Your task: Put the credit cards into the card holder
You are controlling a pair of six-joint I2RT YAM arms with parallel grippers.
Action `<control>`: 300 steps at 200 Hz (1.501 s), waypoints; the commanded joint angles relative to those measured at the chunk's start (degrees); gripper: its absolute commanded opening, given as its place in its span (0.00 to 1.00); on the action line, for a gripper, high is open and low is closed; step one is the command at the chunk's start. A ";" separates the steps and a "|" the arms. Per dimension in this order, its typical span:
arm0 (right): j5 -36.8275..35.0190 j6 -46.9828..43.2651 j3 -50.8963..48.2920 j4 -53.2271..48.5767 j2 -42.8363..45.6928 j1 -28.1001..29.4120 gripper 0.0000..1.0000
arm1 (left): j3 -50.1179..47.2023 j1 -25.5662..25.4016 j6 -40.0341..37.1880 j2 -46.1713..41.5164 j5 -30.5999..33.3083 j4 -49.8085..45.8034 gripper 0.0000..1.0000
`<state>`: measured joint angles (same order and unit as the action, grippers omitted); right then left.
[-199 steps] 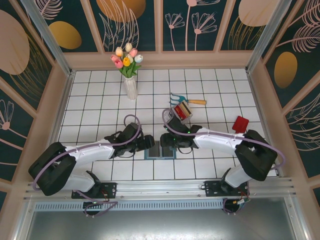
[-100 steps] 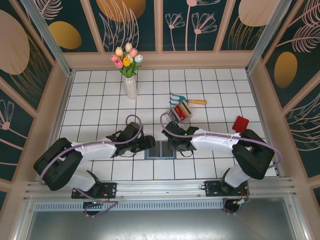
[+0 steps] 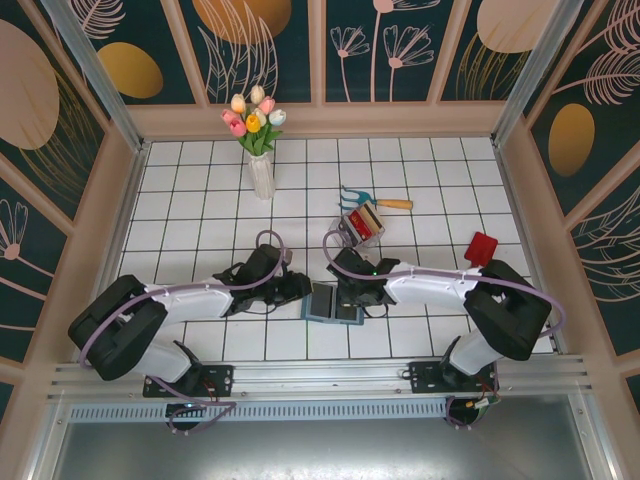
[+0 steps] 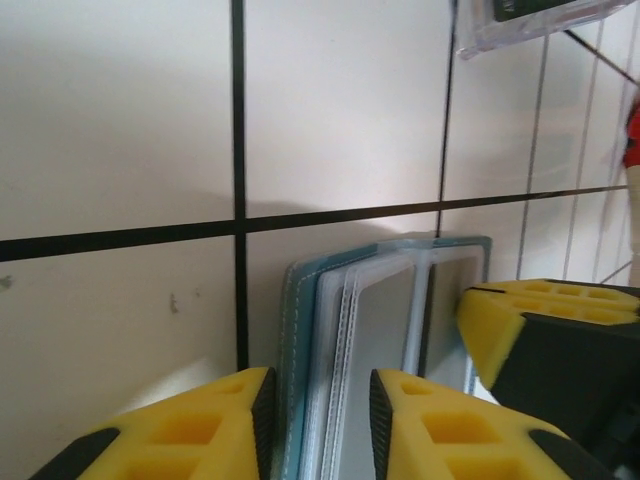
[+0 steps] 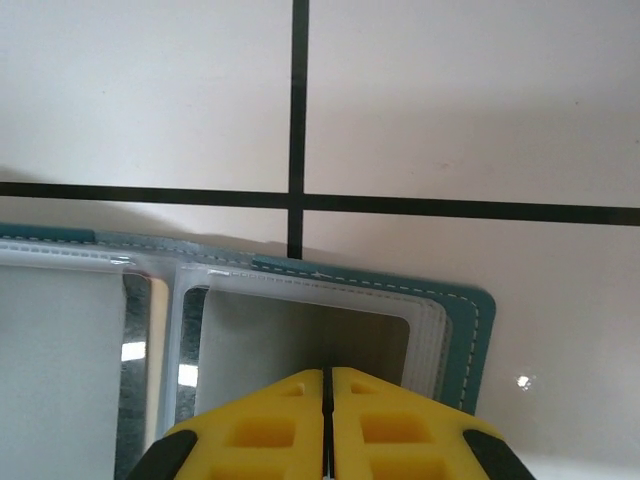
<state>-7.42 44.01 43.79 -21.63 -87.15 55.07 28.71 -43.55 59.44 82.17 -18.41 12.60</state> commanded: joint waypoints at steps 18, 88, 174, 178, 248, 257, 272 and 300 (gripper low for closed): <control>2.15 1.25 -2.03 2.94 1.90 -0.79 0.08 | -1.22 -0.30 1.68 -1.11 -4.54 6.87 0.26; 2.34 1.12 -2.23 4.70 6.39 -1.98 0.03 | 5.58 -0.27 -3.45 -6.18 8.06 -12.63 0.00; 8.49 4.75 -9.39 21.59 8.20 -8.21 0.02 | 23.33 -3.67 -7.19 -0.33 22.89 -38.08 0.00; 9.22 5.19 -9.98 23.12 8.00 -8.73 0.02 | 24.61 -4.39 -7.21 0.81 23.07 -38.51 0.00; 10.44 11.77 -18.41 33.81 10.57 -13.18 0.03 | 41.51 -12.30 -6.57 19.44 21.30 -38.73 0.05; 10.59 12.05 -19.12 33.85 10.98 -13.73 0.03 | 41.13 -12.42 -6.10 19.82 18.82 -35.53 0.17; 10.38 12.37 -19.61 32.88 11.79 -14.43 0.04 | 40.02 -12.41 -5.52 20.59 16.10 -32.20 0.21; 10.41 12.41 -21.17 32.55 14.05 -15.39 0.06 | 34.26 -12.24 -4.63 20.24 9.01 -23.37 0.46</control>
<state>2.72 55.07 24.21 9.19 -75.50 40.75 66.87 -55.75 54.19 102.00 -1.30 -19.11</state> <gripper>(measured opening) 0.068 0.404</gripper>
